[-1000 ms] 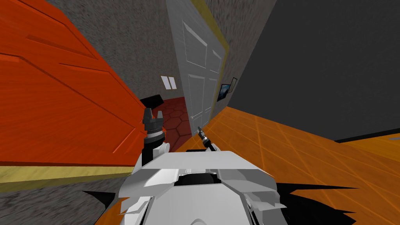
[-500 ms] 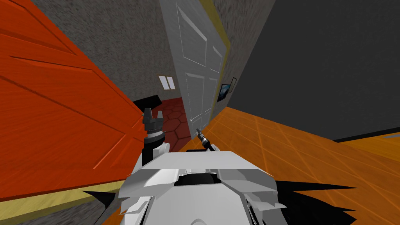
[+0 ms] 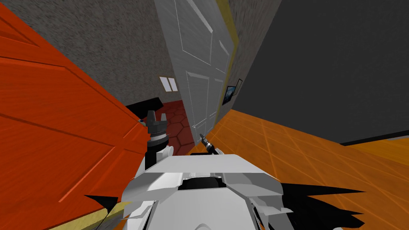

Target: Push the door open

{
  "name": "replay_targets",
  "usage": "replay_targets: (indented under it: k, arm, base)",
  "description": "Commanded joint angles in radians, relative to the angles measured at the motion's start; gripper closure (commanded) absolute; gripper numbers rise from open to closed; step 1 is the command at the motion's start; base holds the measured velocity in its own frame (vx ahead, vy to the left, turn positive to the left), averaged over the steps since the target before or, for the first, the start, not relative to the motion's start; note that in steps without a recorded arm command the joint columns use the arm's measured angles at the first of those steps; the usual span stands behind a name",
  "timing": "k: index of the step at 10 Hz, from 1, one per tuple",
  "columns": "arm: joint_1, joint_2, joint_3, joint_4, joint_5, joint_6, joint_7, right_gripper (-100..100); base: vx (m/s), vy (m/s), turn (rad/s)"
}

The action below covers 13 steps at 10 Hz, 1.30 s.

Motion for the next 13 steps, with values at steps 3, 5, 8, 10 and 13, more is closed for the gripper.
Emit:
replay_targets:
  k: [3, 5, 8, 10, 13]
  arm:
    - [-0.016, -0.002, 0.029, 0.04, -0.001, -0.003, -0.003, -100]
    - [-0.017, 0.005, 0.025, 0.05, -0.002, -0.003, 0.0, -100]
    - [-0.019, 0.016, 0.016, 0.062, -0.002, -0.004, 0.006, -100]
    - [-0.02, 0.023, 0.01, 0.071, -0.003, -0.005, 0.01, -100]
    - [-0.019, 0.028, 0.007, 0.077, -0.003, -0.006, 0.012, -100]
  base:
    - [0.173, 0.021, -0.028]
    - [0.11, 0.063, 0.034]
    - [0.128, 0.146, 0.027]
    - [0.161, 0.159, 0.037]
    - [0.117, 0.084, 0.017]
